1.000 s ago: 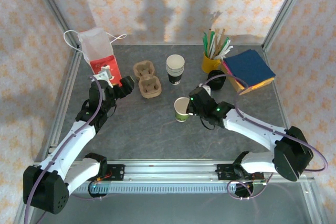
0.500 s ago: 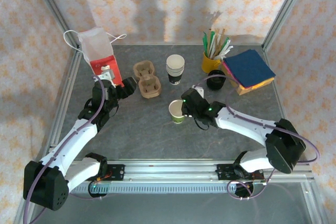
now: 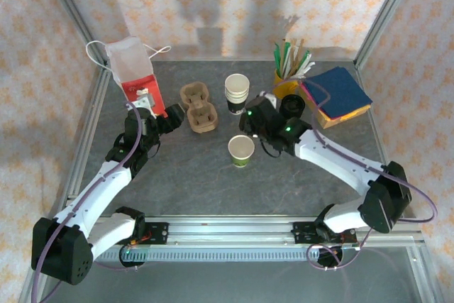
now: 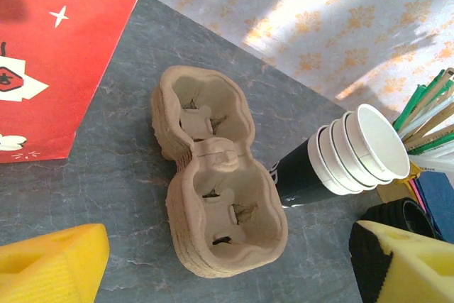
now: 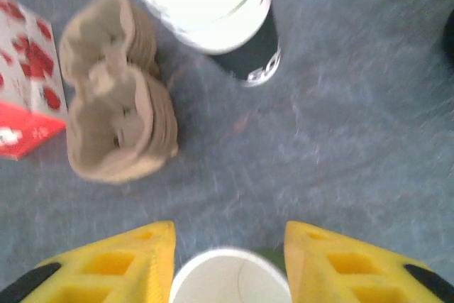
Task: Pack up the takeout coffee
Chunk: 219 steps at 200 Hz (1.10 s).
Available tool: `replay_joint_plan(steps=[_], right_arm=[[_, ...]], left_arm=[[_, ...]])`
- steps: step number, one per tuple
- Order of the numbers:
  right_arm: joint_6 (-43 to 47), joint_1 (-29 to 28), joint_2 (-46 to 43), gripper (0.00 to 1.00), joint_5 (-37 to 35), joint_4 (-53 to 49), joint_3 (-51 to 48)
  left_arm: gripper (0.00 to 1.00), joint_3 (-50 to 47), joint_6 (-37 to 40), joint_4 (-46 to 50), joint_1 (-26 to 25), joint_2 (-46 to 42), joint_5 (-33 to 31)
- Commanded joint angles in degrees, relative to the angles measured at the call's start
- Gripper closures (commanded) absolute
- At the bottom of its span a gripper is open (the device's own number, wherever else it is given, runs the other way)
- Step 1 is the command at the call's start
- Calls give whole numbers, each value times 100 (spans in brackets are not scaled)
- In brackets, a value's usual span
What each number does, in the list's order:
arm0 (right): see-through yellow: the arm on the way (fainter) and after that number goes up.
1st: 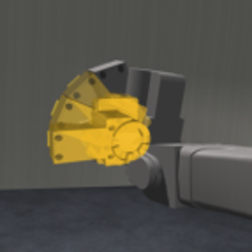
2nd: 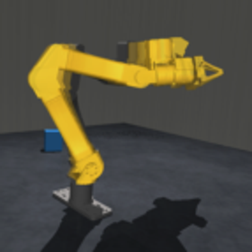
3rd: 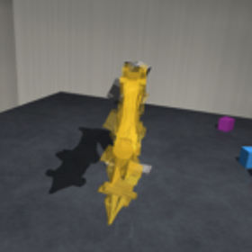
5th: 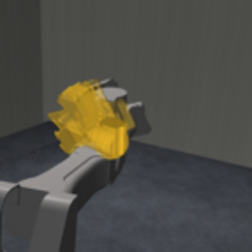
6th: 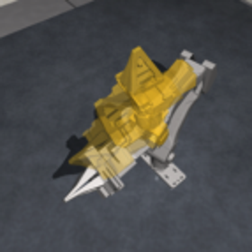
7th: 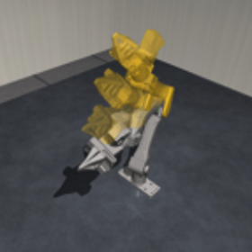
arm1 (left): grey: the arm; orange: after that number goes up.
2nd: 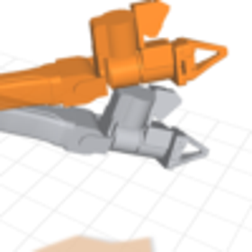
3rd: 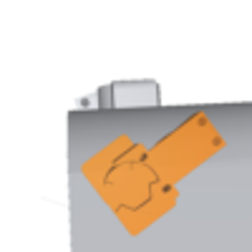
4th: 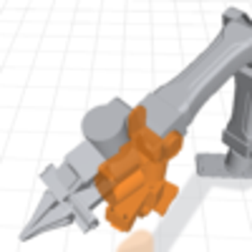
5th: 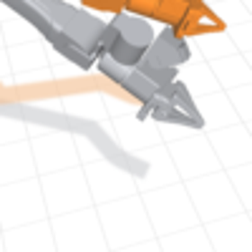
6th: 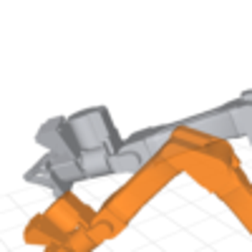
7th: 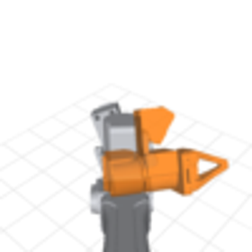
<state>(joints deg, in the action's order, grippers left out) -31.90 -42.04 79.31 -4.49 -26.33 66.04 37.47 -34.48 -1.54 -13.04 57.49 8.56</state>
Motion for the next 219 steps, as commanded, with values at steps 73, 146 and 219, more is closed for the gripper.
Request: replay_joint_plan(steps=[73, 146, 219], right_arm=[[506, 2698, 140, 49, 424, 449, -372], [669, 3389, 1428, 49, 792, 506, 212], [799, 3458, 1917, 52, 739, 635, 457]], left_arm=[[11, 171, 55, 13, -32, -118, -78], [10, 206, 55, 155, -26, -195, -171], [10, 270, 55, 146, -36, -116, -170]])
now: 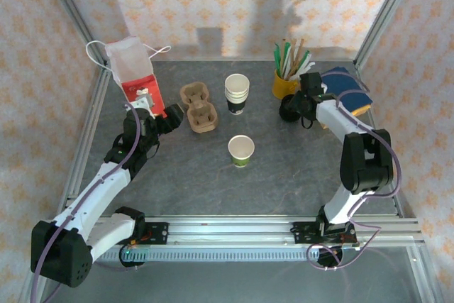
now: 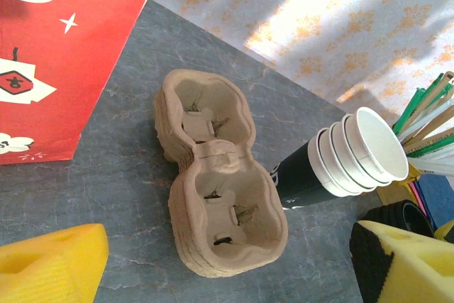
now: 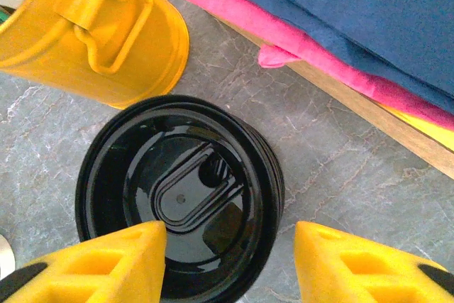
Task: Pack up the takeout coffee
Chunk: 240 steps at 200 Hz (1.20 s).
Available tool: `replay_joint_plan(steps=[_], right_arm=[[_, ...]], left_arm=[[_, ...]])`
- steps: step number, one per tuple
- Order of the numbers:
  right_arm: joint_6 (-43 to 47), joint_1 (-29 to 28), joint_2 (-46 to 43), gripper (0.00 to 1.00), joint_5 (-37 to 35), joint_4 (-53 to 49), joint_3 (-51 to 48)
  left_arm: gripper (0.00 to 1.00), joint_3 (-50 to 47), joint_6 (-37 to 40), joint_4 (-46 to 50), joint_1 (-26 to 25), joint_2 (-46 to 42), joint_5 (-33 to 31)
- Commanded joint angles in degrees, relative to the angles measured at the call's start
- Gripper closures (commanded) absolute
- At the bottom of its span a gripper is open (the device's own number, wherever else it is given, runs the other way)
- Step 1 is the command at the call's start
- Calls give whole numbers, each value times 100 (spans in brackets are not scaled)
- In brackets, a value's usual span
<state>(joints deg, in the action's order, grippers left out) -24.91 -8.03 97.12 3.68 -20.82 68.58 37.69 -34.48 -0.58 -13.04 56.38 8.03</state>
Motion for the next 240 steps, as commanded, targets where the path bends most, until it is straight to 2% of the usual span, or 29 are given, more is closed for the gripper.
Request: replay_joint_plan(steps=[1, 29, 106, 187, 240], right_arm=[[100, 57, 138, 53, -78, 86, 202], [91, 66, 225, 58, -79, 130, 224], [74, 74, 389, 59, -125, 34, 338], [107, 83, 281, 55, -184, 29, 201], [73, 118, 413, 62, -105, 137, 128]], left_arm=[[10, 252, 55, 50, -34, 0, -118], [10, 327, 55, 136, -32, 40, -133], [10, 326, 238, 181, -35, -4, -192], [10, 233, 201, 137, -31, 22, -188], [10, 193, 146, 93, -24, 31, -101]])
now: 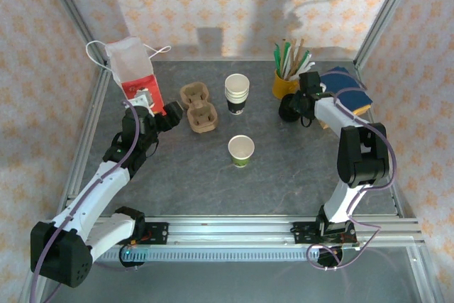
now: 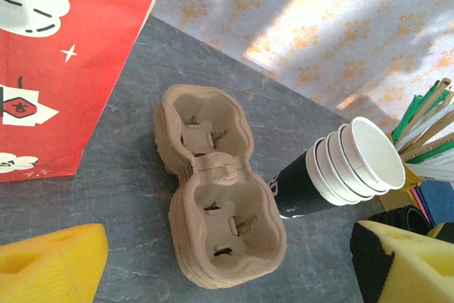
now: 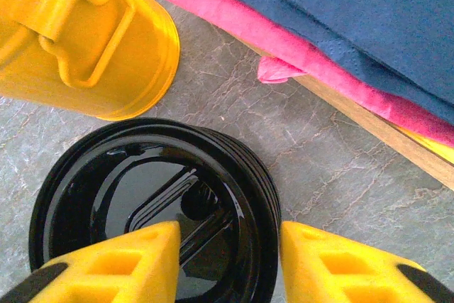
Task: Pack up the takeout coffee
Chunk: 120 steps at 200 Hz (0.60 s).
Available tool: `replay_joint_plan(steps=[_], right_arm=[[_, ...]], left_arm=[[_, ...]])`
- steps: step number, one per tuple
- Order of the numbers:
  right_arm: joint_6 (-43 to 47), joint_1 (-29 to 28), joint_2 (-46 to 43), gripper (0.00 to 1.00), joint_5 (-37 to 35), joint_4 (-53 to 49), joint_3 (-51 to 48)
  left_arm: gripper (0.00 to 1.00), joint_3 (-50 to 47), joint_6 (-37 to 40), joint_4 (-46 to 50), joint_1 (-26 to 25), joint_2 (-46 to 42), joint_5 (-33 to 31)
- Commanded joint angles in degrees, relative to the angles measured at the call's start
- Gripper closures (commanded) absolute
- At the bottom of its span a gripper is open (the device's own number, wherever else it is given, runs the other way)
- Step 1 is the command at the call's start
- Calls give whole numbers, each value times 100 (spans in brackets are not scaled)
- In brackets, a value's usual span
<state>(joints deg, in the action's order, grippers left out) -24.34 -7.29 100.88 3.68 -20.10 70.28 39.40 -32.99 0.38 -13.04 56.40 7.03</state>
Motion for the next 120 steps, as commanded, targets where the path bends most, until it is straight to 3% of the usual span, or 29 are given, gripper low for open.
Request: replay_joint_plan(steps=[1, 82, 120], right_arm=[[17, 44, 41, 62, -105, 66, -46], [139, 44, -39, 75, -70, 117, -181], [200, 48, -68, 82, 44, 122, -217]], left_arm=[[10, 23, -9, -7, -28, 29, 0], [10, 32, -27, -184, -49, 161, 225], [10, 290, -190, -311, -422, 438, 177]])
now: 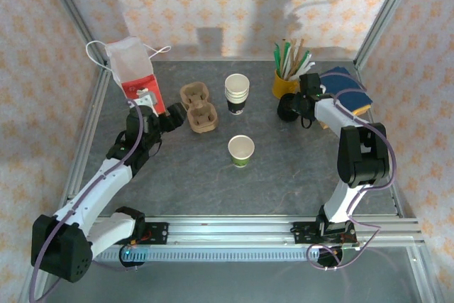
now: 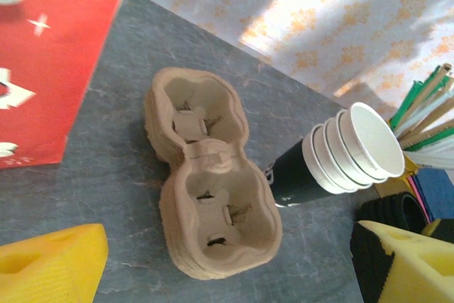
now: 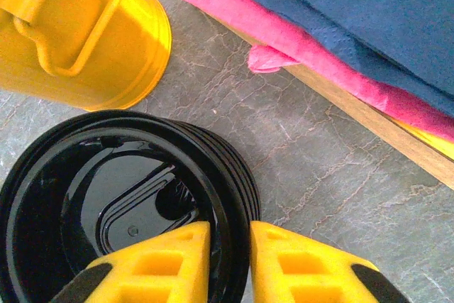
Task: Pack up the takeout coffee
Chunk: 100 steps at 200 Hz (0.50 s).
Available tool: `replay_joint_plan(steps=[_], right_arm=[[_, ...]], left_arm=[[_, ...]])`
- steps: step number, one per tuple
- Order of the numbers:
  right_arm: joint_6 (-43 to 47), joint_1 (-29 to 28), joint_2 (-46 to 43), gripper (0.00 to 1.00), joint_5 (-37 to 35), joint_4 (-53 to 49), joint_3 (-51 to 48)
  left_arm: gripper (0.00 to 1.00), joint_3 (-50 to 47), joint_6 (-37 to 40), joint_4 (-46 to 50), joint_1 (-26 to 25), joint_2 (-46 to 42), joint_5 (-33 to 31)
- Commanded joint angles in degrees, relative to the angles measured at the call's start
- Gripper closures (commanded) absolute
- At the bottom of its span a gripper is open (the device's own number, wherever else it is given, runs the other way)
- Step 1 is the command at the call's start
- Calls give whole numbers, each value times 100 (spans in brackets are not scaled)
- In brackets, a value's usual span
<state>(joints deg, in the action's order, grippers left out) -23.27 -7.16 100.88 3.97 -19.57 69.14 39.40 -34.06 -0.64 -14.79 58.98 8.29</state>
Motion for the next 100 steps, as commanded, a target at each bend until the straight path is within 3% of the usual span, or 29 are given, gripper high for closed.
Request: replay_joint_plan(steps=[1, 56, 77, 100], right_arm=[[94, 33, -73, 82, 16, 64, -103], [238, 31, -350, 86, 95, -94, -240], [284, 33, -509, 86, 106, -193, -336], [314, 27, -723, 86, 231, -227, -497]], left_arm=[[10, 302, -83, -208, -263, 195, 50], [9, 1116, 205, -388, -1150, 1017, 51], [10, 1635, 383, -545, -1637, 1583, 560], [11, 2563, 532, -114, -2125, 2442, 793]])
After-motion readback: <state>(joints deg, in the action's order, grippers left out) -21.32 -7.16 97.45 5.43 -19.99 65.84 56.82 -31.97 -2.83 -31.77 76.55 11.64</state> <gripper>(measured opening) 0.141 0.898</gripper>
